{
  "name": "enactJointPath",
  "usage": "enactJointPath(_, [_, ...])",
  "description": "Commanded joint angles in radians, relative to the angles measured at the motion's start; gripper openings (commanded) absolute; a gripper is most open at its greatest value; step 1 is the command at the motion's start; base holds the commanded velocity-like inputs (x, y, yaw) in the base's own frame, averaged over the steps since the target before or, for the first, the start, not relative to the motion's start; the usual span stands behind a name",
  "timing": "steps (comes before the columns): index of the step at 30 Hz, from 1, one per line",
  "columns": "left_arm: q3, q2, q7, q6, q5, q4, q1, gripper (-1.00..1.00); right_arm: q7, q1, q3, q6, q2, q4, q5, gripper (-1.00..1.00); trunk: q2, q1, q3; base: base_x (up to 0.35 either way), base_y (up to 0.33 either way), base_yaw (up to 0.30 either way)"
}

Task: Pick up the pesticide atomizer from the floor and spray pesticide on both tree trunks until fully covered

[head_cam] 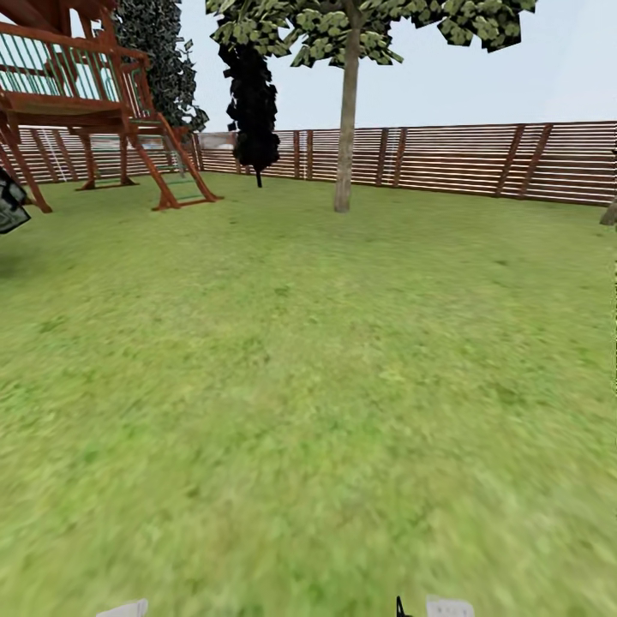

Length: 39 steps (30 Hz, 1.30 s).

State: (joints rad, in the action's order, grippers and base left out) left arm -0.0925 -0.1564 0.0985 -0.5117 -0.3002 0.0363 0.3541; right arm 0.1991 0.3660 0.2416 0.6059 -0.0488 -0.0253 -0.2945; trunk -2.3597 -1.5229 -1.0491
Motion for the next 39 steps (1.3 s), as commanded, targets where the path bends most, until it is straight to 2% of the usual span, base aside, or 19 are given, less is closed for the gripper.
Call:
enactJointPath(1, [-0.009, 0.000, 0.006, -0.002, -0.003, 0.000, 0.000, -1.00, 0.007, 0.001, 0.005, 0.002, 0.000, 0.001, -0.011, 1.00, 0.000, 0.000, -0.001, 0.340, 0.000, -0.192])
enactJointPath(10, [-0.009, 0.000, 0.006, -0.002, -0.004, 0.000, 0.000, -1.00, 0.006, 0.001, 0.005, 0.002, 0.000, 0.001, -0.011, 1.00, 0.000, 0.000, -0.001, 0.340, 0.000, -0.199])
enactJointPath(39, [-0.009, 0.000, 0.006, -0.004, -0.004, 0.001, 0.000, -1.00, 0.011, 0.001, 0.005, 0.001, -0.002, 0.001, -0.009, 1.00, 0.000, 0.000, -0.001, 0.340, 0.000, -0.002])
